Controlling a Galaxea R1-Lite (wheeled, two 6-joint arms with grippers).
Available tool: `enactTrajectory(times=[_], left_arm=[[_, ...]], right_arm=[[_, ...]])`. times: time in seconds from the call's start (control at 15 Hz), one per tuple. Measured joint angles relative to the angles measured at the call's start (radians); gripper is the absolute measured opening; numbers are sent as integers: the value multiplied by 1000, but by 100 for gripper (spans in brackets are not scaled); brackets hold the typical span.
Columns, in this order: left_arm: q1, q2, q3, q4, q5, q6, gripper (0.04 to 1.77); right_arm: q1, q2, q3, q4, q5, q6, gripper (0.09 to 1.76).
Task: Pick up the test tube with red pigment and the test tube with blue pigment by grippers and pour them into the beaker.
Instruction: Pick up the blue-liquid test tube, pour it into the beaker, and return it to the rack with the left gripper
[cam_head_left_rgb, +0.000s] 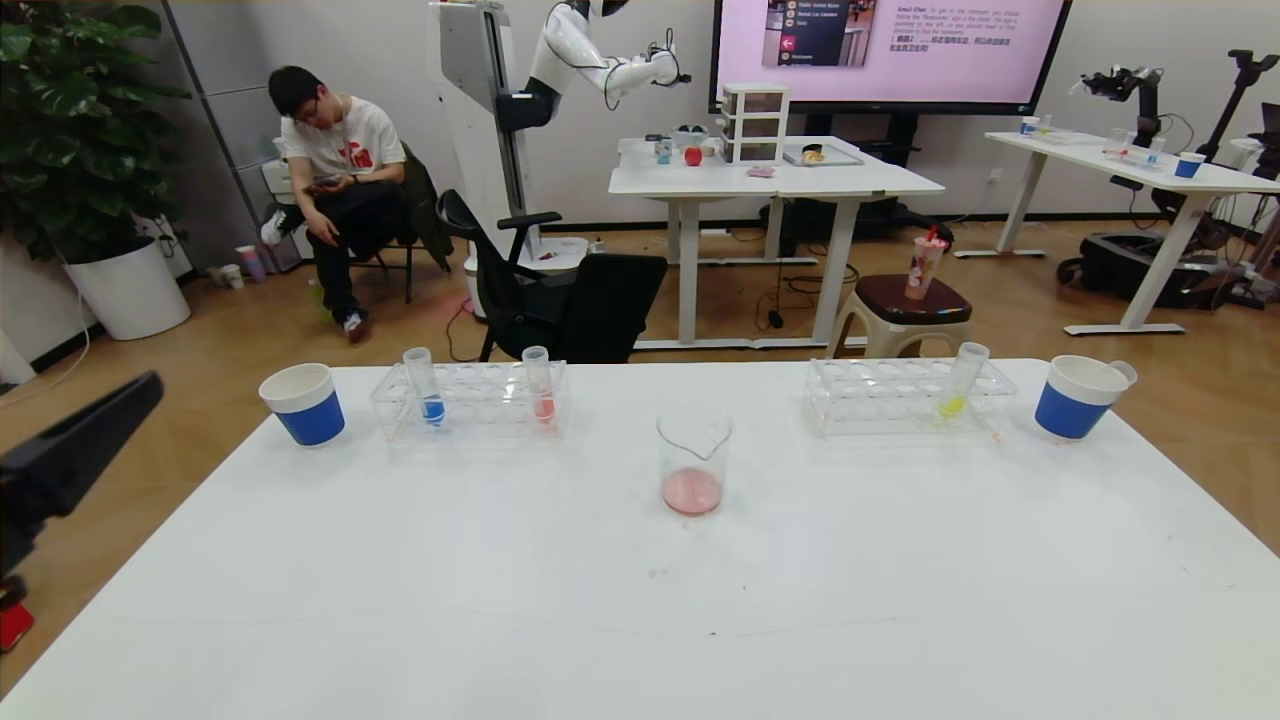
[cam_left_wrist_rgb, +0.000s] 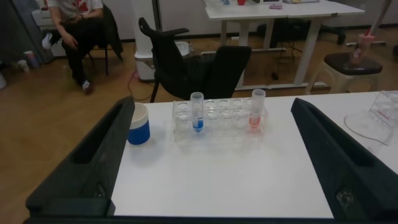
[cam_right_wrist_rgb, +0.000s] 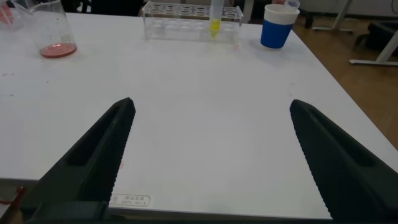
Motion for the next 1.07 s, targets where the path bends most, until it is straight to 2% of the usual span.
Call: enactTrajectory(times=[0.33, 0.6, 0.8, 1.07], left_arm=[[-1, 497, -24, -473, 6, 3, 175], [0, 828, -34, -784, 17, 0, 175], [0, 1009, -52, -896, 19, -1, 175], [3, 1164, -136, -929, 59, -8, 175]], right_arm=[[0, 0, 0, 0, 0, 0, 174], [0, 0, 0, 0, 0, 0, 174], [-1, 0, 0, 0, 0, 0, 174], [0, 0, 0, 0, 0, 0, 174]])
